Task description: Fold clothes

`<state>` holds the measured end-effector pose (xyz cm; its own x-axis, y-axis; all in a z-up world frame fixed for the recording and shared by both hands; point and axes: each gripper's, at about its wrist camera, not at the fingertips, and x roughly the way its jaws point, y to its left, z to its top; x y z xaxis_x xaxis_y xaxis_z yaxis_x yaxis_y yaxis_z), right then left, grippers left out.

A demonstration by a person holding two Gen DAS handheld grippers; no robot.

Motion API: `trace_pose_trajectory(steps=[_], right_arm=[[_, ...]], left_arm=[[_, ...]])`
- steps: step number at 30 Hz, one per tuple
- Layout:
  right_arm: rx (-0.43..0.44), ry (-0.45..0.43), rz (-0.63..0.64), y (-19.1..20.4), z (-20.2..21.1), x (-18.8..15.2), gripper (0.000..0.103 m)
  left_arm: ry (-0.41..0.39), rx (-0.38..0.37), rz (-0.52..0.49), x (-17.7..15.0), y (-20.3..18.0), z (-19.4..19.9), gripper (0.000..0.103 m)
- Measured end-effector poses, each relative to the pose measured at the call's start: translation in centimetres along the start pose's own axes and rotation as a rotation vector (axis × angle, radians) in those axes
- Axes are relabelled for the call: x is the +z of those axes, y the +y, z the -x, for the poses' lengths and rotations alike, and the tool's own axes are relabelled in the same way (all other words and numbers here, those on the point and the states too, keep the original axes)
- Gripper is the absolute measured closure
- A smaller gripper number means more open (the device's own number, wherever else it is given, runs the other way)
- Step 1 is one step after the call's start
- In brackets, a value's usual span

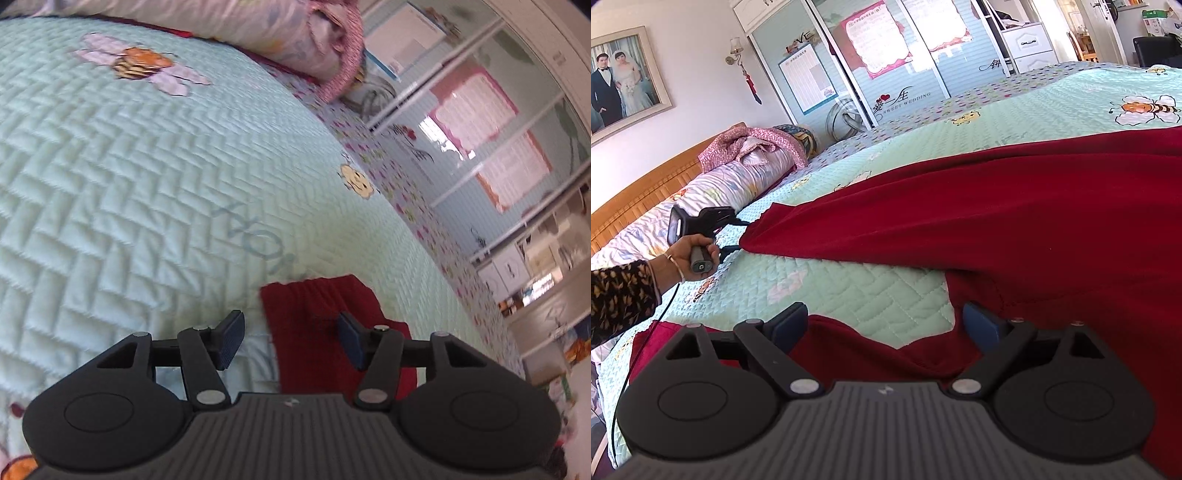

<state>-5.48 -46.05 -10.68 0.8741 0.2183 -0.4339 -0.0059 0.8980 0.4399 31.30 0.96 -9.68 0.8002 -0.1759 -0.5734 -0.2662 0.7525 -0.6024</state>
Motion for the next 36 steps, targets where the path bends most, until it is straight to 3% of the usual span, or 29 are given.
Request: trace_pose_trajectory(steps=[1, 2, 11, 14, 18, 20, 22, 25, 26, 28, 30, 34, 36], right_arm=[[-0.001, 0.000, 0.001, 0.0, 0.0, 0.0, 0.012], [-0.001, 0.000, 0.001, 0.0, -0.1, 0.0, 0.012], [-0.006, 0.004, 0.006, 0.1, 0.0, 0.0, 0.012], [-0.004, 0.003, 0.004, 0.0, 0.1, 0.1, 0.012], [0.000, 0.002, 0.000, -0.1, 0.2, 0.1, 0.011], [0.003, 0.000, -0.004, -0.3, 0.2, 0.1, 0.012], [0.009, -0.002, -0.011, -0.3, 0.3, 0.1, 0.012], [0.016, -0.007, -0.021, -0.5, 0.4, 0.1, 0.012], [0.019, -0.008, -0.025, -0.5, 0.4, 0.1, 0.012], [0.026, -0.009, -0.035, -0.6, 0.5, 0.2, 0.012], [0.039, -0.007, -0.055, -0.9, 0.6, 0.4, 0.012], [0.063, -0.002, -0.094, -1.3, 0.9, 0.8, 0.012], [0.076, 0.000, -0.114, -1.5, 1.1, 1.0, 0.012]], left_arm=[[0.014, 0.000, -0.021, 0.1, -0.3, -0.4, 0.083], [0.010, 0.007, -0.037, 0.2, -0.5, -0.4, 0.091], [-0.152, 0.115, -0.139, -0.1, -0.9, 2.9, 0.090], [-0.075, 0.163, -0.088, -0.2, 0.6, 1.4, 0.085], [-0.086, 0.162, -0.028, 0.0, 1.7, 1.9, 0.079], [-0.135, 0.215, -0.036, 0.2, 1.2, 3.0, 0.066], [-0.256, 0.311, -0.007, 0.3, 0.8, 5.2, 0.050], [-0.374, 0.436, 0.079, 0.7, 0.7, 8.3, 0.045], [-0.380, 0.436, 0.076, 0.8, 0.3, 8.9, 0.045], [-0.287, 0.303, -0.057, -0.3, -2.2, 9.1, 0.046], [-0.139, 0.137, -0.268, -3.7, -6.3, 8.9, 0.046], [0.100, -0.181, -0.628, -15.1, -14.7, 10.5, 0.046], [0.205, -0.306, -0.757, -20.5, -18.3, 11.3, 0.045]])
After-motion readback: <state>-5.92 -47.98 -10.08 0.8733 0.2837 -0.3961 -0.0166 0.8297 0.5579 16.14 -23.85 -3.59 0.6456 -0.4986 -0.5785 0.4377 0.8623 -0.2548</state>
